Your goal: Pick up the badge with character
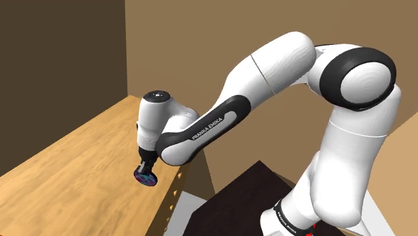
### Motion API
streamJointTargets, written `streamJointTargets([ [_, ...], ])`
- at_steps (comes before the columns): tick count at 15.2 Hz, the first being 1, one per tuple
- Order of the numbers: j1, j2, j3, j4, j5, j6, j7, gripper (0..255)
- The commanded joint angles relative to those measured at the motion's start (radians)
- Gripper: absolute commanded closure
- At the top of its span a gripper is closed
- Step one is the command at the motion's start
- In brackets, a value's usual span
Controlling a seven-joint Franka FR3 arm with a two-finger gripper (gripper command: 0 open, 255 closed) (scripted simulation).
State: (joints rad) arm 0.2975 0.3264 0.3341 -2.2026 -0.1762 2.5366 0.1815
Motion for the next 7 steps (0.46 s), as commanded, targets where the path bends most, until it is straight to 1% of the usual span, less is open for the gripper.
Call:
streamJointTargets([
  [1, -0.004, -0.023, 0.008, 0.001, 0.014, -0.023, -0.007, 255],
  [5, -0.013, -0.066, 0.021, 0.006, 0.041, -0.068, -0.025, 255],
  [7, -0.013, -0.068, 0.021, 0.006, 0.042, -0.070, -0.026, 255],
])
